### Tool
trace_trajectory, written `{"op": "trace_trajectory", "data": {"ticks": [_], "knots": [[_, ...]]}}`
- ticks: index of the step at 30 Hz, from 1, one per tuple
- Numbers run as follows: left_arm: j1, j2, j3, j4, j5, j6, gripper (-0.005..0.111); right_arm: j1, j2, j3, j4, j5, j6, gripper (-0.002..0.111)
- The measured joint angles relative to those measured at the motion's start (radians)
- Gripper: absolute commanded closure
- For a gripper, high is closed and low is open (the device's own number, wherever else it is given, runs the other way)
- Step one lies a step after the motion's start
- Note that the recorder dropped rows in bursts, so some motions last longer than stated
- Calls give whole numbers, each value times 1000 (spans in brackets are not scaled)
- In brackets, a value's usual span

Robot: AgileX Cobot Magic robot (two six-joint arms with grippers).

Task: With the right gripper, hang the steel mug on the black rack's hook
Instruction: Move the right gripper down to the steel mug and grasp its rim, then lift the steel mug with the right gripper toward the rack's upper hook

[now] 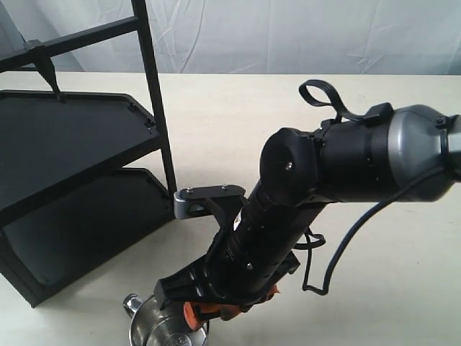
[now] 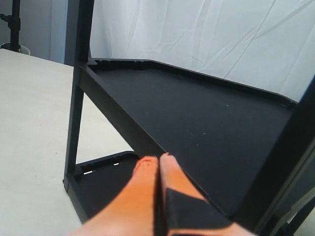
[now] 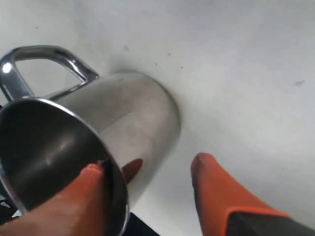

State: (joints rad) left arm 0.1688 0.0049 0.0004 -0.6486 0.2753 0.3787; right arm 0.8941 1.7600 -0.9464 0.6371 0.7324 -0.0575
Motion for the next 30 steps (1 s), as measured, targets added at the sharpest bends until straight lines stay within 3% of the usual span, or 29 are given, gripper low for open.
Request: {"op": "trace_trajectory", "data": {"ticks": [4,6,23,25,30], "knots": [[0,0,0,0,0,0,105,0,0,0,0,-2,0,101],[0,0,0,0,0,0,105,0,0,0,-2,-2,0,109],[0,0,0,0,0,0,105,-7,-50,-92,67,65,-275,109],[0,0,0,0,0,0,105,-53,-52,-125,148,143,-363,109],[0,0,0,0,0,0,105,-225,-52,-149,573,450,-818,109]]}}
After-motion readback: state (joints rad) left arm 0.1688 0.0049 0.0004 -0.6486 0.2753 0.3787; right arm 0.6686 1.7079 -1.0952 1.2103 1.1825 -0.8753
